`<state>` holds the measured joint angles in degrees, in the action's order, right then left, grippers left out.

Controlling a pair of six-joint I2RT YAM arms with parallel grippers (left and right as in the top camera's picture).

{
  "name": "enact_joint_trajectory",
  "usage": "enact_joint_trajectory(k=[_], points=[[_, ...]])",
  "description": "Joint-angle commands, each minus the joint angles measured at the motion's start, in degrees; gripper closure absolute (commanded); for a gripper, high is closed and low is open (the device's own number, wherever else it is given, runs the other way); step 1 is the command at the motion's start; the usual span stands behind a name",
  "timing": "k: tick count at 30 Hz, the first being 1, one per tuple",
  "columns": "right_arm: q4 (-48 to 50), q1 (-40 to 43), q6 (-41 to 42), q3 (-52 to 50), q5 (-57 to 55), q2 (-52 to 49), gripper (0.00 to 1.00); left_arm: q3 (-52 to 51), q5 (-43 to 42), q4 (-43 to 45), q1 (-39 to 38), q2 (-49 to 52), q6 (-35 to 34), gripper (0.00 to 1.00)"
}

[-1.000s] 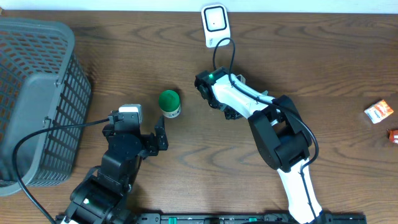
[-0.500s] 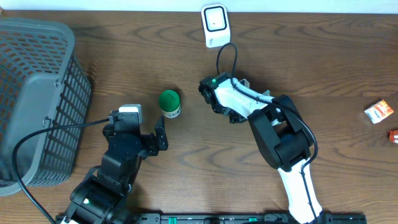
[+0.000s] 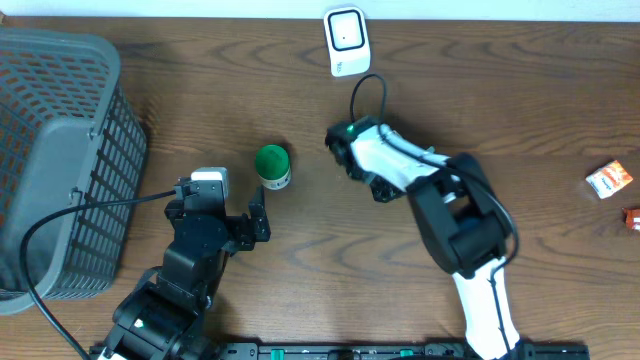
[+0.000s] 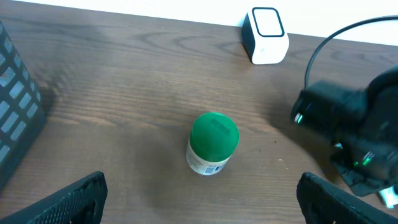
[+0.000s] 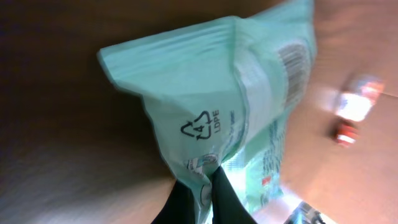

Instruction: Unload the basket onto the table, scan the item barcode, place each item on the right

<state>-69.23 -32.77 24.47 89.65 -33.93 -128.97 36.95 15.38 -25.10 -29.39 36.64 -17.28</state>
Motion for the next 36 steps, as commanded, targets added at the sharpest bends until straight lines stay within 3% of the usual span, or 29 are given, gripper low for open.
enact_joint_trajectory(k=[1, 5, 10, 12, 15, 16, 18, 19, 24, 28, 36], points=[[2.08, 0.76, -16.24, 3.23, 37.4, 4.42, 0.99, 0.13, 0.79, 0.22, 0.17, -0.04, 0.74, 0.02], [2.36, 3.89, -27.74, 3.45, 62.97, 9.53, 0.99, 0.13, 0.79, 0.22, 0.17, -0.04, 0.74, 0.02], [-0.11, 8.04, -35.6, 3.15, 77.77, 10.27, 0.99, 0.13, 0.79, 0.22, 0.17, -0.04, 0.74, 0.02], [0.11, 9.51, -36.94, 2.38, 77.85, 10.21, 0.99, 0.13, 0.79, 0.22, 0.17, -0.04, 0.74, 0.02], [-0.24, 9.97, -33.88, 1.77, 70.2, 10.19, 0.98, 0.13, 0.79, 0.22, 0.17, -0.04, 0.74, 0.02], [-0.44, 9.97, -32.28, 1.77, 68.11, 10.19, 0.87, 0.13, 0.79, 0.22, 0.17, -0.04, 0.74, 0.02], [-0.52, 9.86, -29.83, 1.79, 66.79, 10.21, 0.51, 0.13, 0.79, 0.22, 0.17, -0.04, 0.74, 0.02], [-0.68, 9.88, -29.11, 1.79, 66.82, 10.23, 0.4, 0.13, 0.79, 0.22, 0.17, -0.04, 0.74, 0.02], [-3.45, 13.53, -20.83, 1.75, 67.1, 10.23, 0.38, 0.13, 0.79, 0.22, 0.17, -0.04, 0.74, 0.02], [-4.48, 17.9, -17.55, -0.2, 74.69, 10.23, 0.37, 0.13, 0.79, 0.22, 0.17, -0.04, 0.74, 0.02], [6.93, 25.29, -9.2, -14.62, 76.41, 10.25, 0.34, 0.13, 0.79, 0.22, 0.17, -0.04, 0.74, 0.02]])
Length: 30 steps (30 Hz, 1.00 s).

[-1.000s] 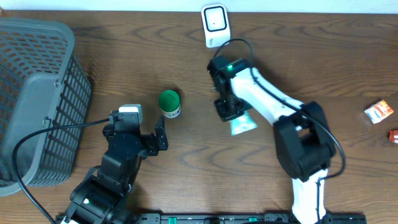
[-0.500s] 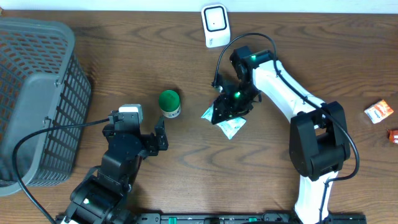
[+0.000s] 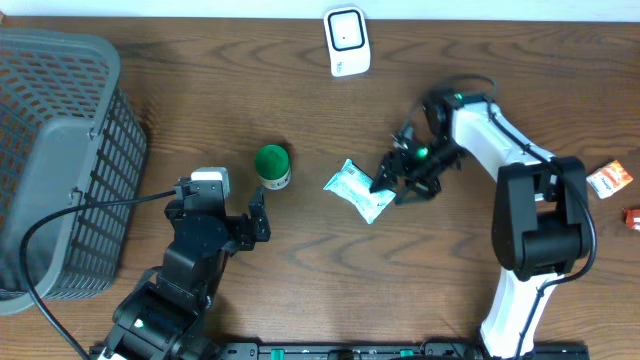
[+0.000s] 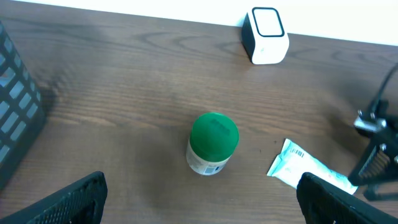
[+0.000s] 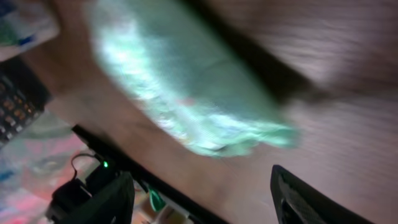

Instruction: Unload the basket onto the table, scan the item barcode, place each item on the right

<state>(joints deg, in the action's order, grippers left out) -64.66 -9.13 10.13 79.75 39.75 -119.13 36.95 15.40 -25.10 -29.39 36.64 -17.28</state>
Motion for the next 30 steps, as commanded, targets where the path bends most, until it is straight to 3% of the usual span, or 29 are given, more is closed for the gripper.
enact_joint_trajectory(k=[1, 5, 7, 11, 13, 16, 20, 30], points=[[4.17, 2.23, 5.75, -6.62, 3.28, 0.42, 0.33, 0.13, 0.76, 0.22, 0.17, -0.04, 0.74, 0.02], [13.2, 3.48, 9.73, -14.23, 5.38, 0.42, 0.3, 0.13, 0.76, 0.22, 0.17, -0.04, 0.74, 0.02], [19.56, 3.45, 14.45, -18.29, 5.2, 0.42, 0.18, 0.13, 0.76, 0.22, 0.17, -0.04, 0.74, 0.02], [35.54, 3.06, 26.64, -28.04, 3.96, 0.42, 0.13, 0.13, 0.76, 0.22, 0.17, -0.04, 0.74, 0.02], [42.12, 2.82, 32.2, -32.81, 0.35, 0.42, 0.01, 0.13, 0.76, 0.22, 0.17, -0.04, 0.74, 0.02], [48.5, 2.84, 37.68, -38.47, -3.8, 0.42, 0.01, 0.13, 0.76, 0.22, 0.17, -0.04, 0.74, 0.02], [56.52, 3.3, 37.81, -40.68, -1.64, 0.42, 0.01, 0.13, 0.76, 0.22, 0.17, -0.04, 0.74, 0.02], [58.6, 1.16, 39.58, -39.63, -15.52, 0.28, 0.01, 0.13, 0.76, 0.22, 0.17, -0.04, 0.74, 0.02]])
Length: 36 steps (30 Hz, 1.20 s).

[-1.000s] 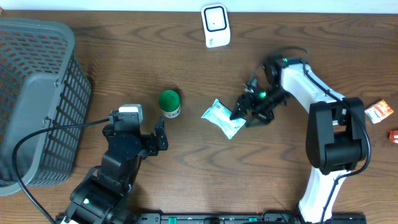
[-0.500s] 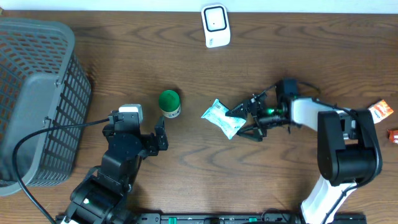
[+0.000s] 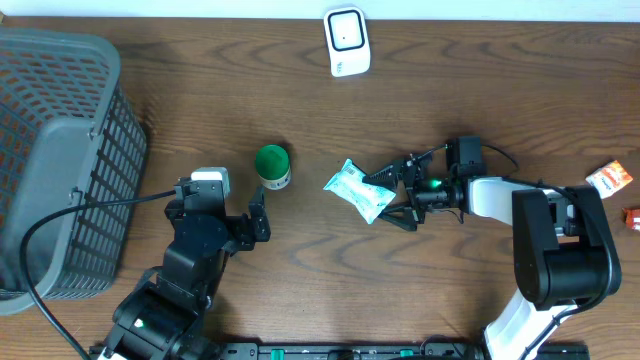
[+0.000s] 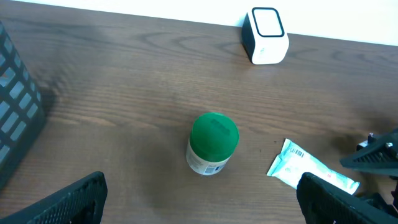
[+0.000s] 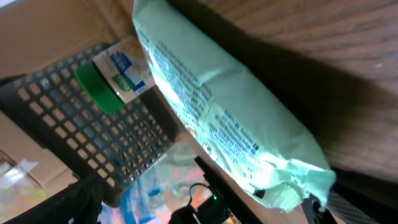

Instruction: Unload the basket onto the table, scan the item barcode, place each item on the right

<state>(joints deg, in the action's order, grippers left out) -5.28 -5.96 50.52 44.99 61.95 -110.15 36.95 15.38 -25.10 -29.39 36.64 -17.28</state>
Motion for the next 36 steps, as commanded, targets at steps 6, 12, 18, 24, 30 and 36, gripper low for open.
enact_joint_trajectory(k=[6, 12, 18, 24, 30, 36], points=[[4.7, -7.61, -0.5, -4.31, -46.29, -10.71, 0.09, 0.13, 0.79, 0.22, 0.17, -0.04, 0.74, 0.02], [4.74, -8.28, -0.04, -3.13, -49.42, -13.88, 0.89, 0.13, 0.79, 0.22, 0.17, -0.04, 0.74, 0.02], [12.48, -6.91, -5.03, -3.13, -52.7, -12.87, 0.99, 0.13, 0.79, 0.22, 0.17, -0.04, 0.74, 0.02], [12.72, -5.64, -17.59, -3.1, -49.64, -2.27, 0.99, 0.13, 0.79, 0.22, 0.17, -0.04, 0.74, 0.02], [6.25, -6.36, -33.75, -3.1, -43.52, 16.41, 0.99, 0.13, 0.79, 0.22, 0.17, -0.04, 0.74, 0.02], [0.33, -6.36, -38.14, -3.1, -35.74, 31.98, 0.99, 0.13, 0.79, 0.22, 0.17, -0.04, 0.74, 0.02]])
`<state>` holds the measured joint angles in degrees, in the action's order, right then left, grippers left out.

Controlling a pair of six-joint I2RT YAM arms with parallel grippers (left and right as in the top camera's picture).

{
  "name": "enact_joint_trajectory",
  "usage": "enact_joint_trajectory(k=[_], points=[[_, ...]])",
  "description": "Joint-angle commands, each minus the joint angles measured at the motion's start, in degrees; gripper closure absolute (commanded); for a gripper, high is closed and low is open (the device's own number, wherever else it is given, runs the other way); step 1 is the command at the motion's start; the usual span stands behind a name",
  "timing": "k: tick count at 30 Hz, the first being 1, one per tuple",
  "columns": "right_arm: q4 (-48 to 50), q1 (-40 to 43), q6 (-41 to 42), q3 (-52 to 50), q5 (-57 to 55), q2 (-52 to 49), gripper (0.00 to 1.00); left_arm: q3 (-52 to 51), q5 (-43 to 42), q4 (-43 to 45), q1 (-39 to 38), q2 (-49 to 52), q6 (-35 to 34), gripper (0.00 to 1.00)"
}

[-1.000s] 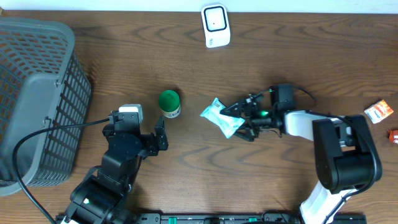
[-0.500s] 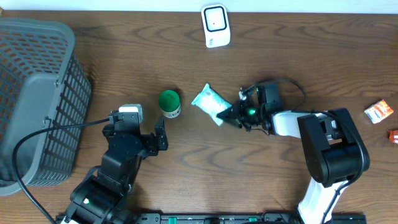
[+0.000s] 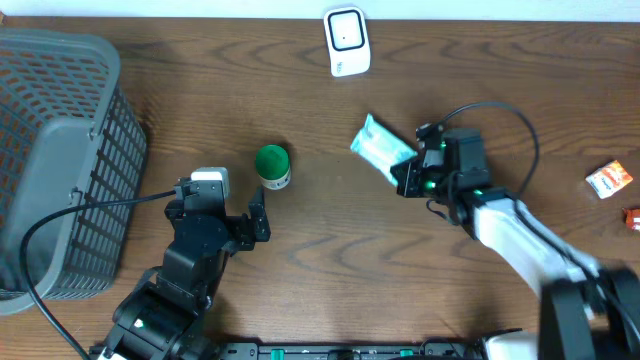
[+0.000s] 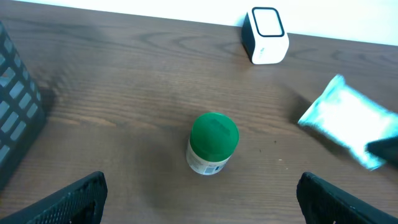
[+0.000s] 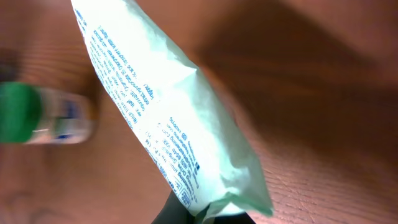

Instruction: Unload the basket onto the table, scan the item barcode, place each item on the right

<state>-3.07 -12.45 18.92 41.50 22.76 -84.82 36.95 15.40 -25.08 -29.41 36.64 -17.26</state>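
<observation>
A pale green plastic packet (image 3: pixel 381 150) hangs above the table, below and right of the white barcode scanner (image 3: pixel 346 40). My right gripper (image 3: pixel 408 172) is shut on the packet's lower end. In the right wrist view the packet (image 5: pixel 161 112) fills the middle, printed side showing, pinched at the bottom by the gripper (image 5: pixel 202 214). The left wrist view shows the packet (image 4: pixel 348 127) blurred at the right and the scanner (image 4: pixel 266 35) at the far edge. My left gripper (image 4: pixel 199 196) stands open, nothing between its fingers, near a green-capped bottle (image 4: pixel 212 143).
A grey mesh basket (image 3: pixel 55 160) fills the left side of the table. The green-capped bottle (image 3: pixel 272 165) stands at the middle left. An orange-and-white small box (image 3: pixel 609 180) and a red item (image 3: pixel 632 217) lie at the right edge.
The right gripper was open beside the packet lying on the table; now it is shut on it and holds it raised, farther up and right, closer to the scanner.
First the right gripper held the packet near the scanner. Then the packet lay on the table right of the bottle with the gripper open by it, and stayed so. Now the gripper grips it again, lifted. The left arm never moved.
</observation>
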Motion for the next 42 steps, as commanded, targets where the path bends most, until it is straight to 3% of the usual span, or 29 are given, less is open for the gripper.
enact_joint_trajectory(k=[1, 6, 13, 17, 20, 22, 25, 36, 42], points=[[-2.91, 0.13, -7.54, 0.39, 4.94, 8.59, 0.99, 0.13, 0.76, 0.2, 0.2, -0.04, 0.72, 0.02], [-9.07, 0.13, -12.74, 0.39, 12.07, 17.4, 0.99, 0.13, 0.76, 0.2, 0.2, -0.04, 0.72, 0.02], [-15.67, 0.02, -16.22, 0.39, 10.56, 24.55, 0.99, 0.13, 0.76, 0.2, 0.2, -0.04, 0.72, 0.02], [-17.9, -1.84, -16.26, 0.39, -3.32, 24.55, 0.99, 0.13, 0.76, 0.2, 0.2, -0.04, 0.72, 0.02], [-18.88, -5.05, -16.24, 0.39, -22.45, 24.52, 0.99, 0.13, 0.76, 0.2, 0.2, -0.04, 0.72, 0.02], [-17.79, -7.52, -16.31, 0.39, -35.23, 24.26, 0.99, 0.13, 0.76, 0.2, 0.2, -0.04, 0.72, 0.02], [-13.94, -10.25, -19.58, 0.39, -45.48, 23.26, 0.99, 0.13, 0.76, 0.2, 0.2, -0.04, 0.72, 0.02], [1.92, -17.88, -38.91, 0.39, -68.54, 11.67, 0.99, 0.13, 0.76, 0.2, 0.2, -0.04, 0.72, 0.02], [13.6, -24.96, -56.24, 0.39, -76.74, 6.62, 0.99, 0.13, 0.76, 0.2, 0.2, -0.04, 0.72, 0.02]])
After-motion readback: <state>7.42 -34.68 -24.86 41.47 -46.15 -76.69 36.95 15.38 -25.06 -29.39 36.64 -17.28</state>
